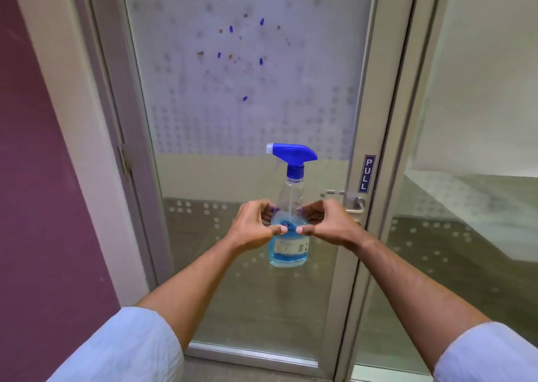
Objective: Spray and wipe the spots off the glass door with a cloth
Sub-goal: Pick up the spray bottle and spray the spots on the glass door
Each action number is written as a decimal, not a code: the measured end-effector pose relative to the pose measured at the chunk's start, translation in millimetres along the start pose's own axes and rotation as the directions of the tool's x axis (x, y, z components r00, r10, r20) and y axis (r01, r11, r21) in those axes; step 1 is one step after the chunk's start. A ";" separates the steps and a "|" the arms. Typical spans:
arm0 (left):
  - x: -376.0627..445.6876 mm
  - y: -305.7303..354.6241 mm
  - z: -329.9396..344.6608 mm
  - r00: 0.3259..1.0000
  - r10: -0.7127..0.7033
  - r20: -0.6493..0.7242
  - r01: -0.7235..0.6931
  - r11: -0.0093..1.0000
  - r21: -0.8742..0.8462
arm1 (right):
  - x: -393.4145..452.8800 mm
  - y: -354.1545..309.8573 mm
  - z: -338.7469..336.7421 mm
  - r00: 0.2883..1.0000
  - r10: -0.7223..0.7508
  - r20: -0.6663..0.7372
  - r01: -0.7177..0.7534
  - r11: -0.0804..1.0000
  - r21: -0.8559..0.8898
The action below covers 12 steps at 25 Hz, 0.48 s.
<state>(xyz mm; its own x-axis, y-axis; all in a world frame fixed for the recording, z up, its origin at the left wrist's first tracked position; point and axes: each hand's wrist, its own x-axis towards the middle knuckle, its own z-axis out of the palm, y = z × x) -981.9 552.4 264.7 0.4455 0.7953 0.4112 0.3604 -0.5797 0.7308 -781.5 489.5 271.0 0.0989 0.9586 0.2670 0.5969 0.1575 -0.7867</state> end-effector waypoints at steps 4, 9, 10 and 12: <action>25.0 -25.7 -25.1 0.998 0.001 -0.064 0.001 1.000 0.024 | 44.3 -14.0 19.9 0.999 -0.033 0.037 0.029 0.996 0.090; 70.7 -45.2 -40.5 0.997 0.006 -0.083 -0.002 0.999 0.049 | 110.6 -42.7 30.4 0.986 -0.165 0.025 0.149 0.939 0.311; 79.5 -46.8 -42.9 0.997 0.008 -0.081 -0.004 0.998 0.055 | 125.3 -50.1 29.7 0.982 -0.188 0.009 0.172 0.918 0.358; 99.7 -51.2 -46.7 0.998 0.012 -0.065 -0.009 0.999 0.042 | 155.2 -63.1 25.5 0.979 -0.204 -0.007 0.186 0.876 0.446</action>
<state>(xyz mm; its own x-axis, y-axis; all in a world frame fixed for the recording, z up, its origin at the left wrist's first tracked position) -994.2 669.7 293.8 0.3950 0.7984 0.4545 0.3907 -0.5937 0.7034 -824.1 634.4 347.9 -0.0195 0.9047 0.4256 0.1863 0.4215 -0.8875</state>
